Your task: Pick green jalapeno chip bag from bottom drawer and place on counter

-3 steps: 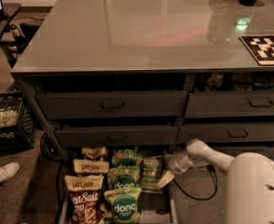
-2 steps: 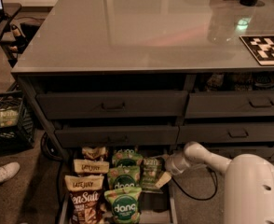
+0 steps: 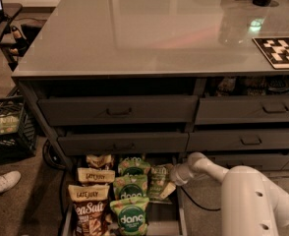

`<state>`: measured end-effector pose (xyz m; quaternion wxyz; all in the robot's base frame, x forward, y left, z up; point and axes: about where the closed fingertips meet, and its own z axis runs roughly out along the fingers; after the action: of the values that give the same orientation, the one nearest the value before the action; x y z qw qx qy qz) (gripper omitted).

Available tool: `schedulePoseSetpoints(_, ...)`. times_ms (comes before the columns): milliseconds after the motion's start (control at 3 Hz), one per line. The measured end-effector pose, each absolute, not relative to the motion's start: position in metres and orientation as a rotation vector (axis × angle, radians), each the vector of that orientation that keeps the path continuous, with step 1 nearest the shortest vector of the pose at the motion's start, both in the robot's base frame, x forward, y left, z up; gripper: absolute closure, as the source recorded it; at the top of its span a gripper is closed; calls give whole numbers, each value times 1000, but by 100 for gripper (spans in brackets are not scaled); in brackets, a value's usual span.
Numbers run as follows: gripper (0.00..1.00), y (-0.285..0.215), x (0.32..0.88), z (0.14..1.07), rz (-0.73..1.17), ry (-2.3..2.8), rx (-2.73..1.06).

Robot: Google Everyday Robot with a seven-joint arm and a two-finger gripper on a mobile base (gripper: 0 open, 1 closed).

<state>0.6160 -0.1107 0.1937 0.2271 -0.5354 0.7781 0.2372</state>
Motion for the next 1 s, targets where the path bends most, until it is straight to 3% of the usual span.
schedulePoseSetpoints(667, 0, -112, 626, 157, 630, 2156, -1526)
schedulePoseSetpoints(1000, 18, -115, 625, 140, 624, 2173, -1554)
